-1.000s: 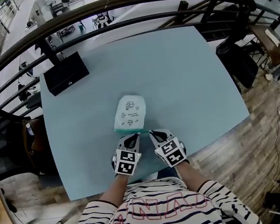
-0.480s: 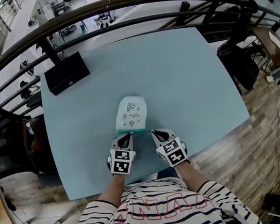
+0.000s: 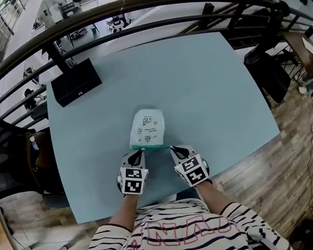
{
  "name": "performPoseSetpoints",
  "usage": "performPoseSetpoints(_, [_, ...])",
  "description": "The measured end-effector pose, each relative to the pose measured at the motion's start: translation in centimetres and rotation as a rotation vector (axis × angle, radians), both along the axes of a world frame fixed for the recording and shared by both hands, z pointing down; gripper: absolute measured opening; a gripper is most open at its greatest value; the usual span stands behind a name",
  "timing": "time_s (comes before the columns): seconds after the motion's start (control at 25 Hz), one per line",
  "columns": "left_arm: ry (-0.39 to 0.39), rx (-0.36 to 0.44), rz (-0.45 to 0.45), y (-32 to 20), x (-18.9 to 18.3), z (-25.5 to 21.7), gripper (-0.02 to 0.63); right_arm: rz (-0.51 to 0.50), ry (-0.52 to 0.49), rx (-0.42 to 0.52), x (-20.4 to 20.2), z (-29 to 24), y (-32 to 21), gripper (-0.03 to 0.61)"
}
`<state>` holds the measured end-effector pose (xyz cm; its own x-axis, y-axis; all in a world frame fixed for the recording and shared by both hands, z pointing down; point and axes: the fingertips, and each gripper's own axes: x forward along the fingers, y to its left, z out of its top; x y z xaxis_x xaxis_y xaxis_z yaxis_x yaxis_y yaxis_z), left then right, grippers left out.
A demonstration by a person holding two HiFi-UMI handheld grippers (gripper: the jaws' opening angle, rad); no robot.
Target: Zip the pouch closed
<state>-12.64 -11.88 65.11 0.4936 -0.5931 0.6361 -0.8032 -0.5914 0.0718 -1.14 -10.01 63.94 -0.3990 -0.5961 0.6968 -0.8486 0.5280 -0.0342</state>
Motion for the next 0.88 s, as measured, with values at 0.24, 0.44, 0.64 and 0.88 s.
performPoseSetpoints(0.24, [-0.014,0.016,-0.027,-0.6,-1.2,0.1,0.029,0.008,0.0,-0.007,0.4,0.1,-0.2,0.037])
performPoseSetpoints(0.44, [-0.023,-0.008,-0.063,-0.9,-2.4,0.0,0.029,0.012,-0.001,-0.023,0.9,0.5,-0.3,0.037])
performPoseSetpoints(0.64, [-0.039,-0.006,-0.07,-1.5,-3.2,0.0,0.029,0.009,0.0,-0.032,1.0,0.6,-0.5,0.037])
performPoseSetpoints(0.88, [-0.081,0.011,-0.046,-2.3,-3.5,0.3,0.03,0.001,0.0,-0.046,0.7,1.1,-0.9,0.037])
